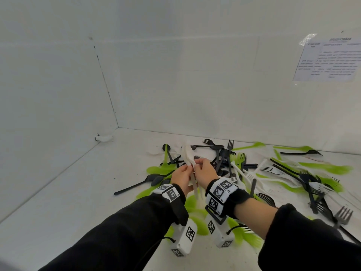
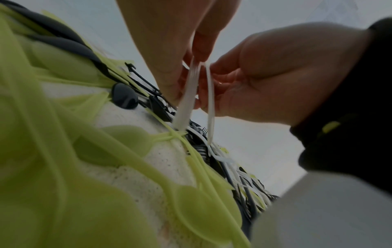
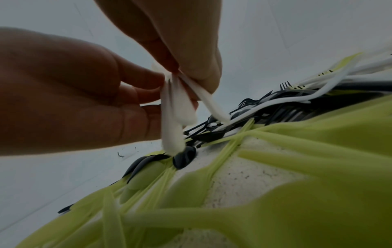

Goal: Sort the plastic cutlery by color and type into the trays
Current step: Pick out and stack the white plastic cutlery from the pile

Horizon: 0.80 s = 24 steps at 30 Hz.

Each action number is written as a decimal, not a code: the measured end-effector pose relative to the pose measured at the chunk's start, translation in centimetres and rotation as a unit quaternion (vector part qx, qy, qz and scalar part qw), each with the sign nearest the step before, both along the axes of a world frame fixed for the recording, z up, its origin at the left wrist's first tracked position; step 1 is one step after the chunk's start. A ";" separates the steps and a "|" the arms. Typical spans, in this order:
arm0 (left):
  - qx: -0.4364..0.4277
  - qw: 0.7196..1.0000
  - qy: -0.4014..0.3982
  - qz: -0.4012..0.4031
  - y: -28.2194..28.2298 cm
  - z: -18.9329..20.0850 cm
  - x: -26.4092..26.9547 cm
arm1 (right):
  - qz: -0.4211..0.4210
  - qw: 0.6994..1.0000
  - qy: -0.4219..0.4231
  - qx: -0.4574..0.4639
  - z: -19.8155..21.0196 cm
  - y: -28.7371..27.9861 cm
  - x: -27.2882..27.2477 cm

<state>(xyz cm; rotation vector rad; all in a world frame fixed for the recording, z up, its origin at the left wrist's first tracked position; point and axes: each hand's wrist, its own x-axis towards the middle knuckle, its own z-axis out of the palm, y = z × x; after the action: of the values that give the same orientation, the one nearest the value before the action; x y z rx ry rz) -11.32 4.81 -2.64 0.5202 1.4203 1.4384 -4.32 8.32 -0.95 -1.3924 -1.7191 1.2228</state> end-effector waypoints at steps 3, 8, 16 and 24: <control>0.000 1.000 -0.029 0.001 -0.3 0.2 -0.4 | 0.026 0.999 -0.031 0.017 -0.2 0.1 -0.4; -0.005 1.000 -0.017 0.001 -0.2 -0.3 -1.4 | 0.044 0.997 -0.054 0.021 -0.3 1.0 -0.8; -0.014 0.998 0.001 0.057 1.0 -1.0 -3.1 | 0.148 0.974 -0.156 0.064 1.3 3.5 -1.9; -0.049 0.995 0.001 0.088 2.5 -1.3 -4.6 | 0.177 0.908 -0.370 0.084 2.4 11.2 -3.3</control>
<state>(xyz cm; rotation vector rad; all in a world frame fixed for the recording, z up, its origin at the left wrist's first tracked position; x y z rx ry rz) -15.90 7.28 -3.96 0.3411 1.5622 1.4980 -7.65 19.51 1.40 -1.5976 -2.6200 0.7033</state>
